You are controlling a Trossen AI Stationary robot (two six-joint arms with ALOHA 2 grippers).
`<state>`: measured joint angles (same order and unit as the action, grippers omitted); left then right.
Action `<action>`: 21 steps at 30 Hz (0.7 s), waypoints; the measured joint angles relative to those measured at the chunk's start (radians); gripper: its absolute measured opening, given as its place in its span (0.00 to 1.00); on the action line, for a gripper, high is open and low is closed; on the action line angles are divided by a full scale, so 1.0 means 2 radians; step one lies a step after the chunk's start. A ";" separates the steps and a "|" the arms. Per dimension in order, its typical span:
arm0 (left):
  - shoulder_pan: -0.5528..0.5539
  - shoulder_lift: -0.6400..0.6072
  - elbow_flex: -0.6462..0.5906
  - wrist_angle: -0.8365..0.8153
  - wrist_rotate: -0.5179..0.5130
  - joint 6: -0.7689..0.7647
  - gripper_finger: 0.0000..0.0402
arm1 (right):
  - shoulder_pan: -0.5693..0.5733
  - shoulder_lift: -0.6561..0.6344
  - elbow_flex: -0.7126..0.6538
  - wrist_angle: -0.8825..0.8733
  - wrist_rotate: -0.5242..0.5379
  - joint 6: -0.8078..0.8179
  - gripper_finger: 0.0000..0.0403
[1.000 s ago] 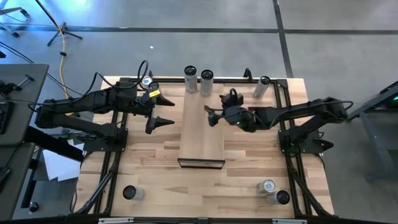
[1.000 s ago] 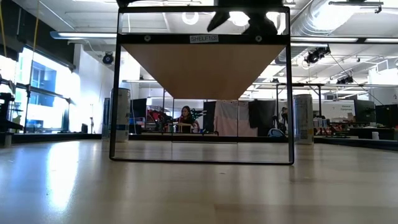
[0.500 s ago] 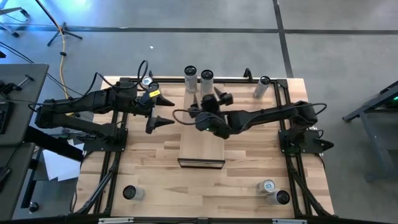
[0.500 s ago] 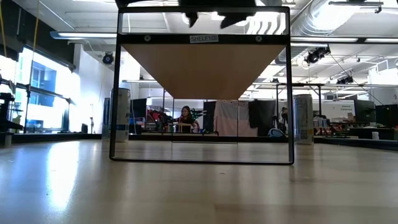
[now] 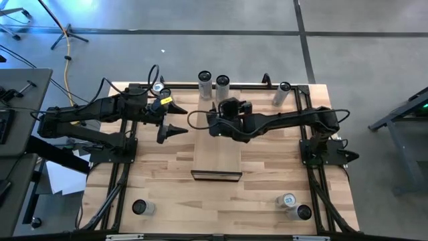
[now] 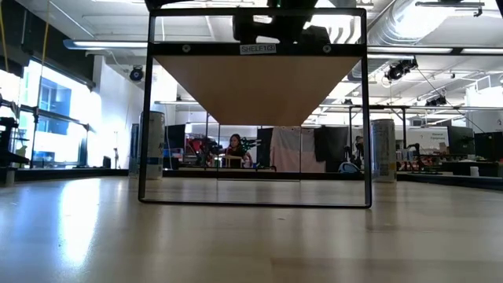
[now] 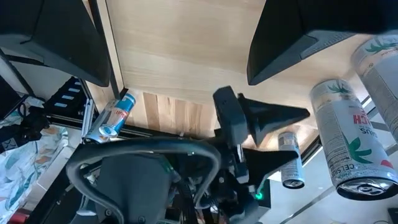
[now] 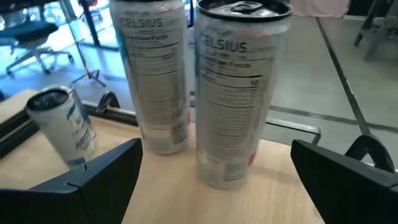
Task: Place canned beverage on shelf
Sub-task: Put the white pink soda can on the shelf aligned with the white pink soda can
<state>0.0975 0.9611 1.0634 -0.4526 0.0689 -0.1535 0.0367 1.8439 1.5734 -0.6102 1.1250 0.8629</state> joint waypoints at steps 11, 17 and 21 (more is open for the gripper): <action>0.000 0.000 0.000 0.000 0.000 0.000 0.86 | -0.022 0.001 0.000 0.000 -0.104 -0.082 0.99; 0.000 0.000 0.000 0.000 0.000 0.001 0.86 | -0.022 0.001 0.000 0.008 -0.129 -0.082 0.99; 0.000 0.000 0.000 0.000 -0.001 0.015 0.86 | -0.023 0.001 0.000 0.033 -0.134 -0.083 0.99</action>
<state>0.0971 0.9611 1.0634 -0.4522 0.0673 -0.1239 -0.0089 1.8465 1.5726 -0.5442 0.8569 0.6976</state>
